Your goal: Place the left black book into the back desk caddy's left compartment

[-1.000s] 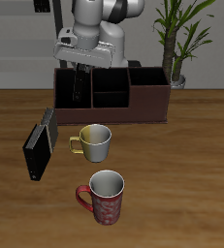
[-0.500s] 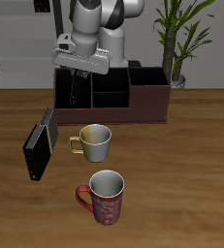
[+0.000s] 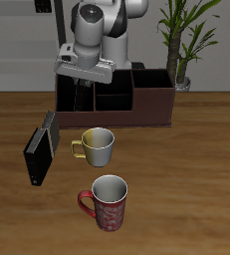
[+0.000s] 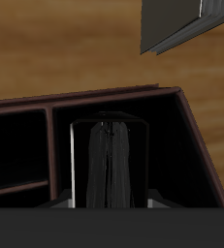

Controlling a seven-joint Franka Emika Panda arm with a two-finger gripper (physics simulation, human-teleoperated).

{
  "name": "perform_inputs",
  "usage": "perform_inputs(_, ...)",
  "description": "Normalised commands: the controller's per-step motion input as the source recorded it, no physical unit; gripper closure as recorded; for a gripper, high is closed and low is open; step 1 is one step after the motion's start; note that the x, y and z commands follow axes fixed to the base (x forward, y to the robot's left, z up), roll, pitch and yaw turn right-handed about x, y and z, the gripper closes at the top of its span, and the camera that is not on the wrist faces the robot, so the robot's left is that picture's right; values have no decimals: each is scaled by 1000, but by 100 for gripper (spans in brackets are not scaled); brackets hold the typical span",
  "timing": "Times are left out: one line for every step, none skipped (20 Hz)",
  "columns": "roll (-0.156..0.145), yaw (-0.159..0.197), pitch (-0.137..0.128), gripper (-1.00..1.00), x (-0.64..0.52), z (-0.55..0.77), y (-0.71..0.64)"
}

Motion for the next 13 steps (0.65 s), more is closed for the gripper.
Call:
perform_inputs(-26,-29,80,-100,76,-85,-3)
perform_inputs(25,48,-30,-100,-14,36,89)
perform_inputs(18,-1,3,-100,12,-7,35)
perform_inputs(13,-20,16,-100,13,-9,29)
perform_inputs(18,6,21,-100,40,-102,-84)
perform_inputs(3,16,11,-100,25,-26,33)
perform_inputs(12,-20,21,-100,-3,50,-49)
perform_inputs(8,11,15,-100,-15,20,21)
perform_inputs(4,6,4,-100,-1,40,52)
perform_inputs(18,16,-6,-100,-78,107,-47)
perform_inputs(5,12,-22,-100,-44,194,96)
perform_inputs(5,55,-35,-100,-66,275,14)
perform_inputs(13,-17,-15,-100,-51,263,-44)
